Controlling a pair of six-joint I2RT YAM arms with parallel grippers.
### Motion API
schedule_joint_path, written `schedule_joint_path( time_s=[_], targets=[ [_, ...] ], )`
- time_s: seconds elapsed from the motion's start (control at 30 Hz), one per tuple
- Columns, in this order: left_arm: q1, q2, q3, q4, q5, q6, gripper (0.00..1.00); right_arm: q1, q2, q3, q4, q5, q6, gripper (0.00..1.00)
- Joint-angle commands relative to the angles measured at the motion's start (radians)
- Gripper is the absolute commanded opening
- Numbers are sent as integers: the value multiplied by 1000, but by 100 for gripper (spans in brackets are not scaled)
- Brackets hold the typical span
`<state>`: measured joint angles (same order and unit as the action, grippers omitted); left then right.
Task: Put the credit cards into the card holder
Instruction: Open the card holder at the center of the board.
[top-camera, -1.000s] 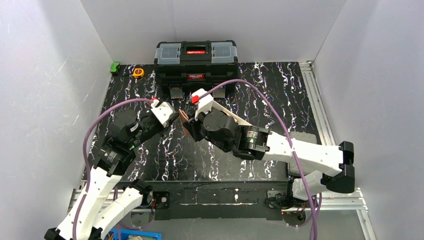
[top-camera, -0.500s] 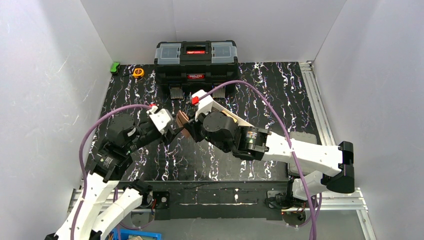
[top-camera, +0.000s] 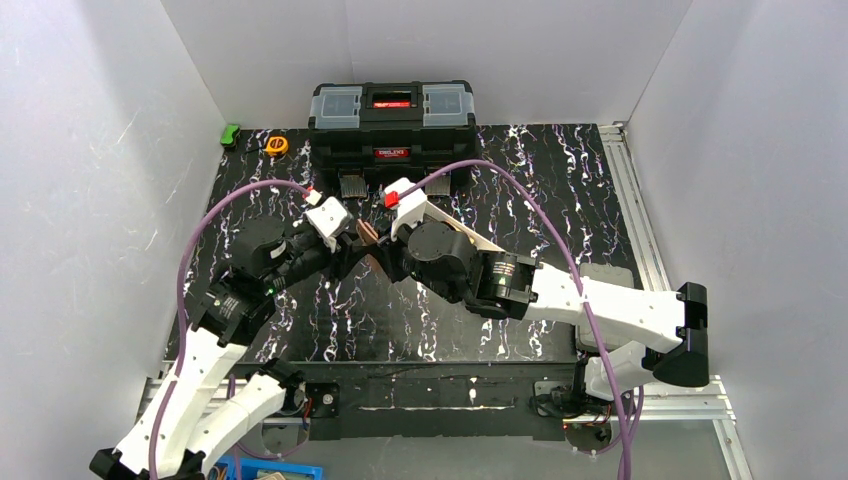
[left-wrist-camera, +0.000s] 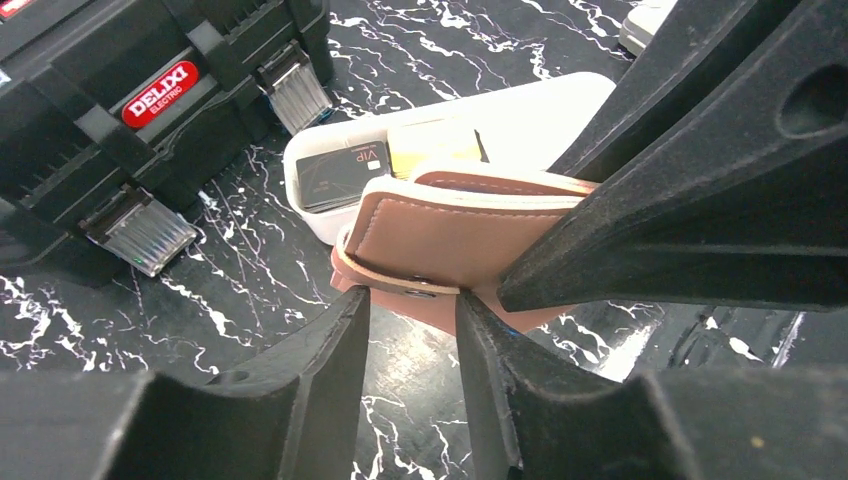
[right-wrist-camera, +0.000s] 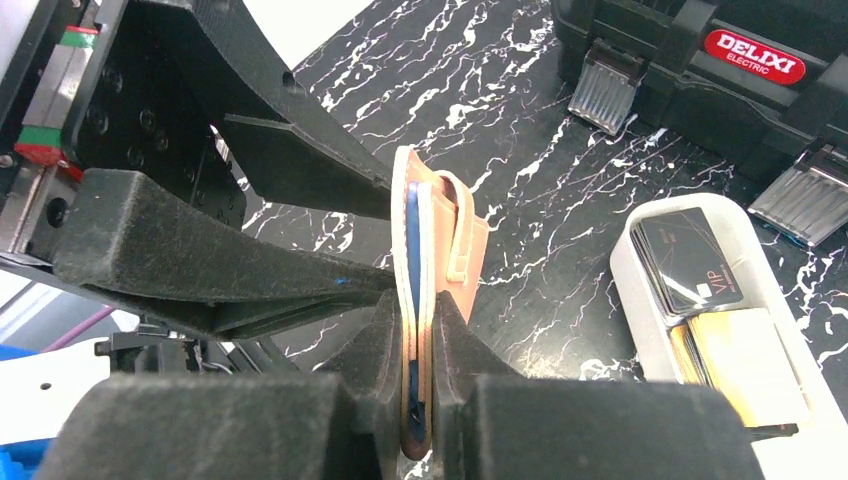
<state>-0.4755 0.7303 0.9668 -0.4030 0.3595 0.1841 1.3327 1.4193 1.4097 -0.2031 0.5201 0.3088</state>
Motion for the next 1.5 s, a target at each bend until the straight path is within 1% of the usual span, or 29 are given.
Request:
schedule_joint_path(
  time_s=[0.0,0.1,0.17,0.23,0.33,0.4,0.43,0.57,0.8,1.07,1.2,1.33,1.47],
  targets=[
    [-2,8,40,76,-33,10,33,17,-35,2,100,-115,17,1],
    [-2,18,58,74,-13,3,27,17,-31,2,102,-127,11,1],
    [-2,21,65,69,-5,-5,19,17,-31,0,102,-129,10,1],
    [-2,19,67,70,-9,-18,14,17,-30,-1,102,-133,11,1],
    [-2,23,72,74,-19,-36,10,19,-29,-2,103,-139,11,1],
    [-2,24,77,74,-33,-38,2,19,-29,-3,101,-139,11,1],
    [-2,23,79,74,-49,-39,0,19,-30,-5,98,-136,11,1],
    [-2,25,99,48,-91,-40,0,19,-49,-33,96,-120,14,1],
    [-2,12,103,34,-114,-42,0,19,-91,-95,99,-84,36,1],
    [-2,23,109,29,-146,-35,0,19,-94,-101,89,-82,51,1],
    [-2,24,110,18,-138,-17,0,19,-96,-106,87,-69,53,1],
    [-2,12,108,-7,-137,42,0,19,-119,-131,80,-53,41,1],
    [-2,-8,109,-29,-155,101,0,16,-172,-185,73,-45,-16,1]
  ],
)
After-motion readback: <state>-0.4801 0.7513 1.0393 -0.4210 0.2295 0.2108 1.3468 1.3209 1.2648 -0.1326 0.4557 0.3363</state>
